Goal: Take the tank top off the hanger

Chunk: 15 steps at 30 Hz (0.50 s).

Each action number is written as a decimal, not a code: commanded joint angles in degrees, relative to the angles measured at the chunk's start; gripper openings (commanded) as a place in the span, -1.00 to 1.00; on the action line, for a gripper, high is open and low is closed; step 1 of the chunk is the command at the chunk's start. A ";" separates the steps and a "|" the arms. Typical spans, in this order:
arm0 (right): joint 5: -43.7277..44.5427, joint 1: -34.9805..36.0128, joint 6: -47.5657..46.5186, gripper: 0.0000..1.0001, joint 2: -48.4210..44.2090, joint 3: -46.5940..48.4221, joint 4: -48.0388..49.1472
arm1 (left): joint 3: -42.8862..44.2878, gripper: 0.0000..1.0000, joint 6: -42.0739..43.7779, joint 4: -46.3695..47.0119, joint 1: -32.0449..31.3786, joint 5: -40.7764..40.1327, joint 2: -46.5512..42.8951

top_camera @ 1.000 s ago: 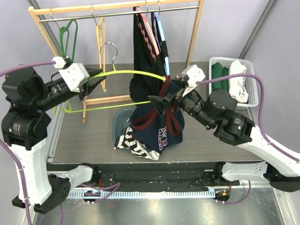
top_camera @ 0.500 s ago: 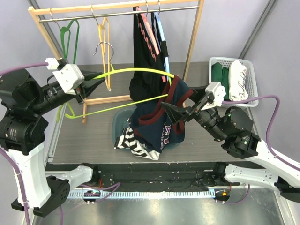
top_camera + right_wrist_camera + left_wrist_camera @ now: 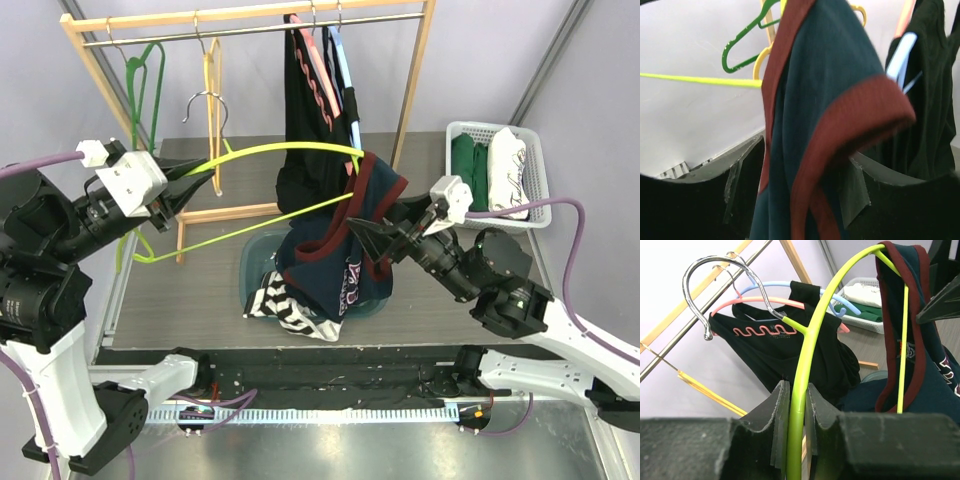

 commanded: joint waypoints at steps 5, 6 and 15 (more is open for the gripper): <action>3.82 0.12 2.55 -0.53 -6.15 -1.91 -2.00 | 1.63 -0.78 -0.30 4.87 0.05 -1.10 0.38; 4.17 0.12 2.38 -0.67 -5.98 -1.47 -2.00 | 1.54 -0.78 -0.22 4.78 0.14 -1.01 0.30; 8.90 0.21 -0.08 -0.98 -5.45 2.49 -0.86 | -0.39 -0.73 2.76 2.59 0.14 -1.19 -1.02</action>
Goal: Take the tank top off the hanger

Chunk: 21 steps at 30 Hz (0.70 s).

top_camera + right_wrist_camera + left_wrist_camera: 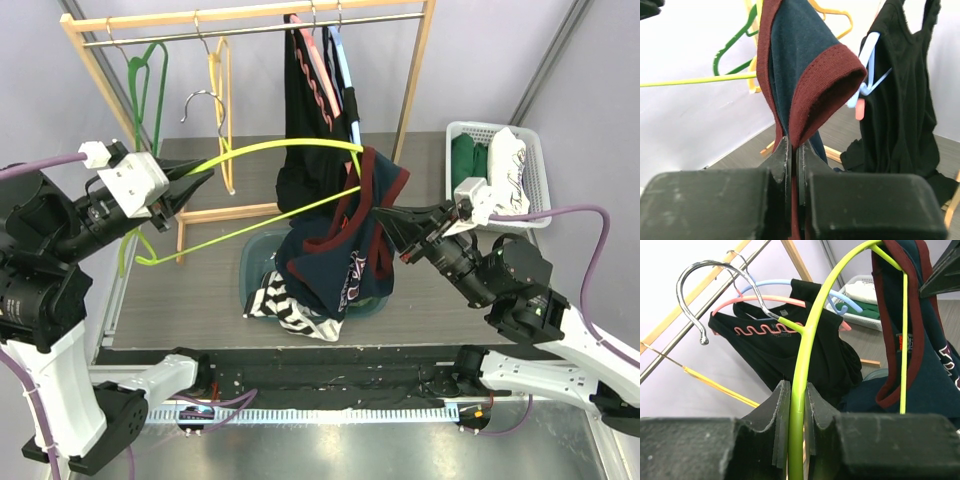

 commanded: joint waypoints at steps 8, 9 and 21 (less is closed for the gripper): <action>17.24 0.03 -7.39 -0.98 -2.58 8.55 7.09 | -0.04 -0.58 17.70 -12.03 0.14 3.57 -2.47; 18.11 0.03 -7.83 -0.98 -1.36 9.18 5.16 | -0.21 -0.56 17.80 -12.23 0.14 3.49 -2.65; 18.22 -0.06 -1.95 -0.98 4.45 5.41 -3.20 | 4.96 -0.85 9.38 -2.39 0.14 -13.73 -3.70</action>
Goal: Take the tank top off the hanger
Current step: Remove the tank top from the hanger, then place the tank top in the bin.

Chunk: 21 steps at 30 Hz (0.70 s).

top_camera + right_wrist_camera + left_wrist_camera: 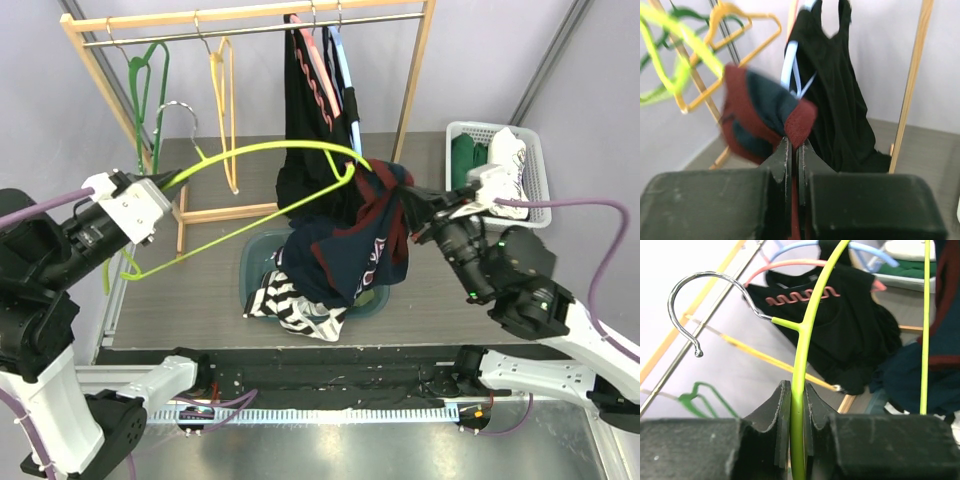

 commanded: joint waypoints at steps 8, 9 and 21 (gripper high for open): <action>-3.10 -0.26 3.91 -0.98 7.06 2.02 -0.96 | 10.30 -0.89 -13.13 10.05 0.23 -4.41 0.39; -3.62 -0.34 3.64 -0.98 6.97 3.16 -0.78 | 10.22 -0.85 -13.11 9.60 0.23 -4.46 0.48; -30.07 -0.52 3.11 -0.98 16.46 33.66 2.21 | -1.80 -0.96 -22.26 22.51 1.20 -17.99 -4.62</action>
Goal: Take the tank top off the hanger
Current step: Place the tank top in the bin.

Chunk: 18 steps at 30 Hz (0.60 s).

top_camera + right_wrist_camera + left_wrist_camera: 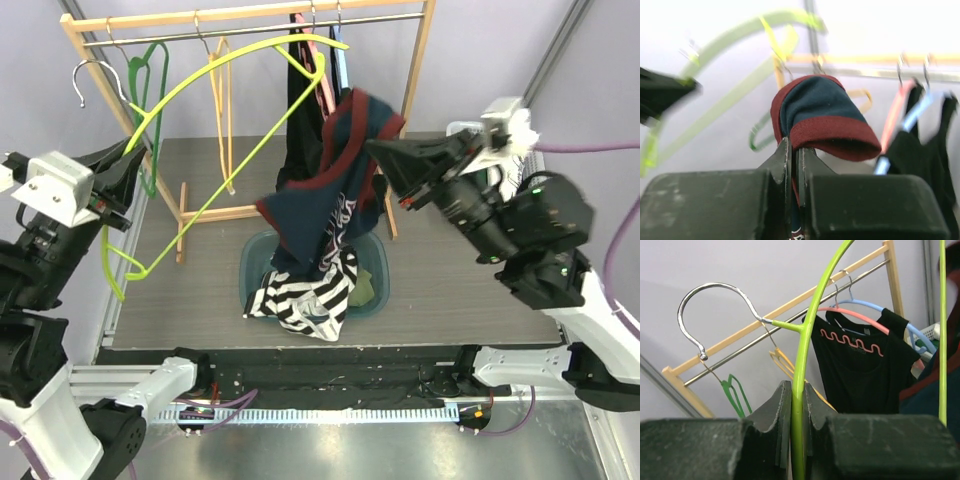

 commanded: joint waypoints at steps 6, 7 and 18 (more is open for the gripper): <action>-12.83 -0.06 -0.20 -0.98 6.76 14.80 5.28 | -4.95 -0.97 -1.46 7.04 0.63 -4.49 -3.60; -12.56 -0.06 -0.46 -0.99 7.29 14.98 5.28 | -4.96 -0.97 -1.38 7.13 0.63 -4.66 -3.78; -12.47 -0.06 -2.04 -0.99 16.42 25.60 3.61 | -5.83 -1.00 -0.32 8.53 0.63 -8.79 -4.83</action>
